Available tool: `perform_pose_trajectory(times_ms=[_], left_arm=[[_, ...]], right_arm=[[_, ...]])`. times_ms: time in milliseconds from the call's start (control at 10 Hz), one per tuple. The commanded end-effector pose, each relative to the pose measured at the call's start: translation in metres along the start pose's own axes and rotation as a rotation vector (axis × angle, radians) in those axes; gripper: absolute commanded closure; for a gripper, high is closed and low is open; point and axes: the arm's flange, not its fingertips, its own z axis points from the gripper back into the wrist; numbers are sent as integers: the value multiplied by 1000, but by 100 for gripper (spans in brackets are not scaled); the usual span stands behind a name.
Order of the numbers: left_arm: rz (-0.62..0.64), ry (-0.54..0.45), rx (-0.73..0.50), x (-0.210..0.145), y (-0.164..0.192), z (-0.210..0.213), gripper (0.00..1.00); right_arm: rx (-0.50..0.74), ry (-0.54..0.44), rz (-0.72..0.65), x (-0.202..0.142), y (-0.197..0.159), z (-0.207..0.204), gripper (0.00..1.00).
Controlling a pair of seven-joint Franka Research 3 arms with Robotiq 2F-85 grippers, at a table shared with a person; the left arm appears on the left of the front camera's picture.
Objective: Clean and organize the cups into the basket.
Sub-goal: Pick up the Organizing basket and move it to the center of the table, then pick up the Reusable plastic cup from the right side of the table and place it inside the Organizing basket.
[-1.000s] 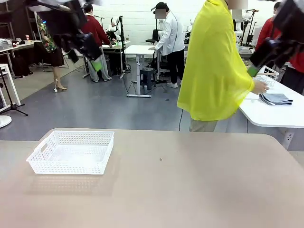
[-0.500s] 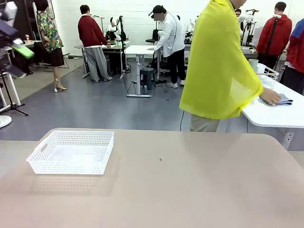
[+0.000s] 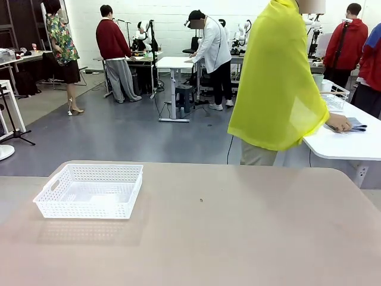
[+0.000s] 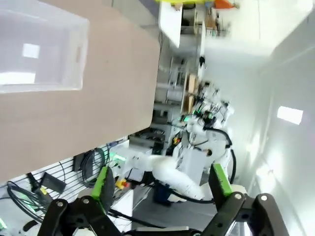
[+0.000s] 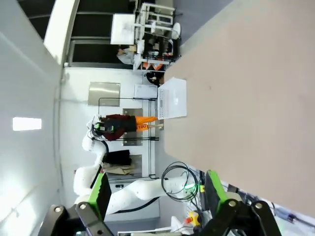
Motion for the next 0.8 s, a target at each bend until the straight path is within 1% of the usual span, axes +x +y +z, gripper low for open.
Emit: perform_pose_trajectory(times_ms=[0, 100, 300, 400, 500, 700], left_arm=[[66, -53, -17, -18, 18, -2, 0], [36, -99, 4, -31, 14, -16, 0], [60, -136, 64, -46, 7, -34, 0], [44, -175, 213, -53, -9, -46, 0], [40, -95, 21, -31, 17, -14, 0], [40, -95, 21, -31, 17, -14, 0]], right_arm=[[-89, 67, -12, -1, -14, 10, 0], [-161, 86, -8, -5, -24, 12, 0], [-169, 84, -6, -10, -27, 14, 0], [-363, 25, 44, -16, -7, 6, 0], [-153, 73, -46, -7, -33, 14, 0], [-153, 73, -46, -7, -33, 14, 0]])
